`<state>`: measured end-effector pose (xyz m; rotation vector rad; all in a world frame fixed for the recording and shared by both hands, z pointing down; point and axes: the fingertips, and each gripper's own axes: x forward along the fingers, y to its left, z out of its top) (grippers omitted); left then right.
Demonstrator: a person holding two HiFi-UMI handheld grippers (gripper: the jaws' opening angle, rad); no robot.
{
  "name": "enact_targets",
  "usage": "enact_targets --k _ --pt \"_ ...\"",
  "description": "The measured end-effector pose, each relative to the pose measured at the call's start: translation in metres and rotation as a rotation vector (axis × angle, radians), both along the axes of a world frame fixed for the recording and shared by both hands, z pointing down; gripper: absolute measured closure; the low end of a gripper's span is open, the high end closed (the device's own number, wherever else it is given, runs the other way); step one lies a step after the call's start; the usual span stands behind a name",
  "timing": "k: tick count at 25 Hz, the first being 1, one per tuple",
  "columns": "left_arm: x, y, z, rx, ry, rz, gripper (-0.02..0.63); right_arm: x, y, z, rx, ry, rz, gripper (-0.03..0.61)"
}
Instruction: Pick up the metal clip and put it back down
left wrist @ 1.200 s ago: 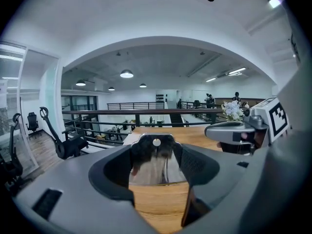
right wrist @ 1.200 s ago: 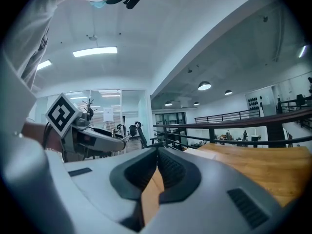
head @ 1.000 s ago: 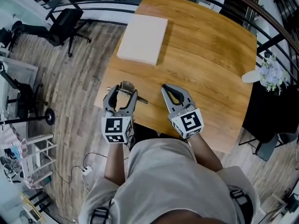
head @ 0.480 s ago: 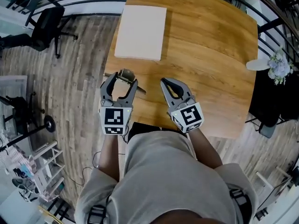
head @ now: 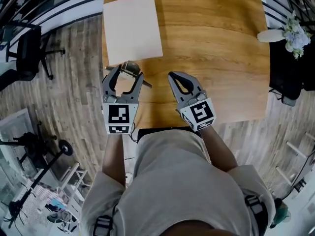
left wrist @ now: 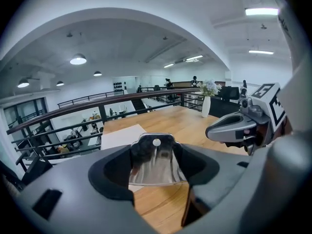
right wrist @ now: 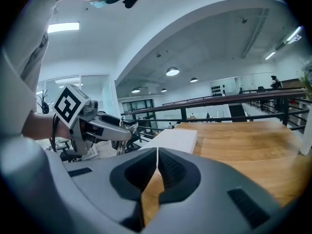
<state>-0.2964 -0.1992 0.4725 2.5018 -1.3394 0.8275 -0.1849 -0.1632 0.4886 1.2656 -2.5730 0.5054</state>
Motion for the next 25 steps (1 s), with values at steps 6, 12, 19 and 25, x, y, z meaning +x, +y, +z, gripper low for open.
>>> enact_targets --k 6,12,19,25 --pt "0.004 -0.020 0.015 -0.029 0.000 0.090 0.310 0.000 -0.002 0.011 -0.029 0.016 0.080 0.551" --pt "0.018 -0.035 0.037 -0.078 -0.035 0.168 0.310 0.016 -0.003 0.025 -0.060 0.024 0.174 0.551" --pt "0.035 -0.053 0.056 -0.112 -0.056 0.239 0.310 0.027 -0.001 0.035 -0.088 0.033 0.236 0.551" --pt "0.048 -0.075 0.076 -0.131 -0.107 0.304 0.310 0.041 0.003 0.046 -0.115 0.040 0.281 0.551"
